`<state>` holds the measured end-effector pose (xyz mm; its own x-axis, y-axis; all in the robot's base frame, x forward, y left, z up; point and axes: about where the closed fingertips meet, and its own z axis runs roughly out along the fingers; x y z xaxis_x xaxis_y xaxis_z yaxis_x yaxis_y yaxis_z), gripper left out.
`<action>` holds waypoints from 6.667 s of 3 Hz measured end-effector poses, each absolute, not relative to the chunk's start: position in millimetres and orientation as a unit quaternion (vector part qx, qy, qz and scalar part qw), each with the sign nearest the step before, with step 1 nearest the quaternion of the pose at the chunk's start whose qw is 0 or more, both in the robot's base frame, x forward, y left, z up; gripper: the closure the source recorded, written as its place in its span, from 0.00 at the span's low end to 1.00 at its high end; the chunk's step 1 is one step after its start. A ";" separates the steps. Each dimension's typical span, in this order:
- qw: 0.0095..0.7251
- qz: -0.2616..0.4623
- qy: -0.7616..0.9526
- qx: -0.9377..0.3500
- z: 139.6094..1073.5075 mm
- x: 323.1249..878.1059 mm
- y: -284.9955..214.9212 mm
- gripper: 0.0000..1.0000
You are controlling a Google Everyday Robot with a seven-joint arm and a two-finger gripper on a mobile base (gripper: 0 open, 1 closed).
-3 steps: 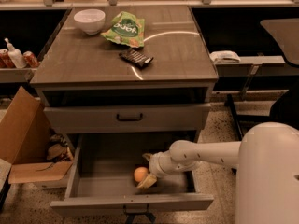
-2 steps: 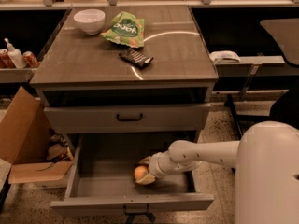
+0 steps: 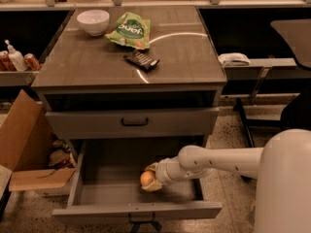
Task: Pick orange from middle drawer and place on counter
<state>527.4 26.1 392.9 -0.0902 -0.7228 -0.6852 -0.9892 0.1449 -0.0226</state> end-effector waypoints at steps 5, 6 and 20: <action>0.368 0.221 0.605 -0.670 544.5 467.0 1.6 1.00; 0.397 0.184 0.577 -0.690 593.2 450.8 2.3 1.00; 0.568 0.067 0.596 -0.564 897.1 671.6 -54.4 1.00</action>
Offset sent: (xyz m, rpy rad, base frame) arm -0.0367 -0.0469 0.1571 0.1864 -0.1640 0.1677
